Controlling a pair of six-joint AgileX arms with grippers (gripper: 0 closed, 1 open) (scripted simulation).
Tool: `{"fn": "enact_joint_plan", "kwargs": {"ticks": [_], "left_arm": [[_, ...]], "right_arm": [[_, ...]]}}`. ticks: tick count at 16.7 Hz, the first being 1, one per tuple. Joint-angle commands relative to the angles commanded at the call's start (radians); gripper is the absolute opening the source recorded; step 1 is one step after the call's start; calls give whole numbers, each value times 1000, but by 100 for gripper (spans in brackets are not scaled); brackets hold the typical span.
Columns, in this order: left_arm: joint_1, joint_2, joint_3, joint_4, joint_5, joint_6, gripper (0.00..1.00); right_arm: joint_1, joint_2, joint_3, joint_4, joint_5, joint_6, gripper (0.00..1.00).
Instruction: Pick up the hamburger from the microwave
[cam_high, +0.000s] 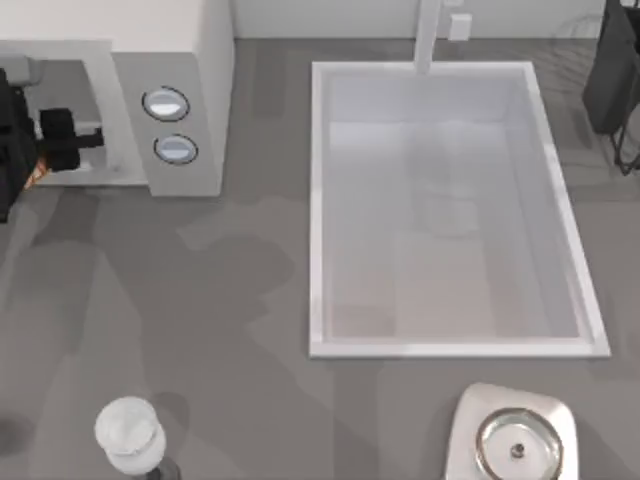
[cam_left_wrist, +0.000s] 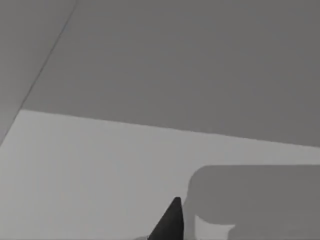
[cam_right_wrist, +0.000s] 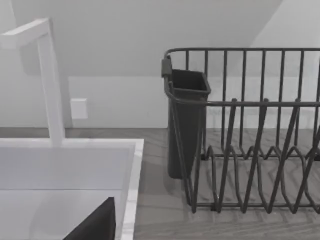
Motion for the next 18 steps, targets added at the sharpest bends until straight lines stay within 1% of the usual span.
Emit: {"fn": "enact_joint_plan", "kwargs": {"ticks": [4, 7, 14, 16, 18], "left_arm": [[-119, -259, -149, -55, 3, -14, 0], [-175, -352, -218, -80, 4, -21, 0], [-177, -339, -230, -68, 4, -20, 0], [-178, -285, -243, -11, 4, -20, 0], [-180, -201, -264, 88, 4, -20, 0]], "right_arm": [[0, 0, 0, 0, 0, 0, 100], [0, 0, 0, 0, 0, 0, 100], [0, 0, 0, 0, 0, 0, 100], [0, 0, 0, 0, 0, 0, 100], [0, 0, 0, 0, 0, 0, 100]]}}
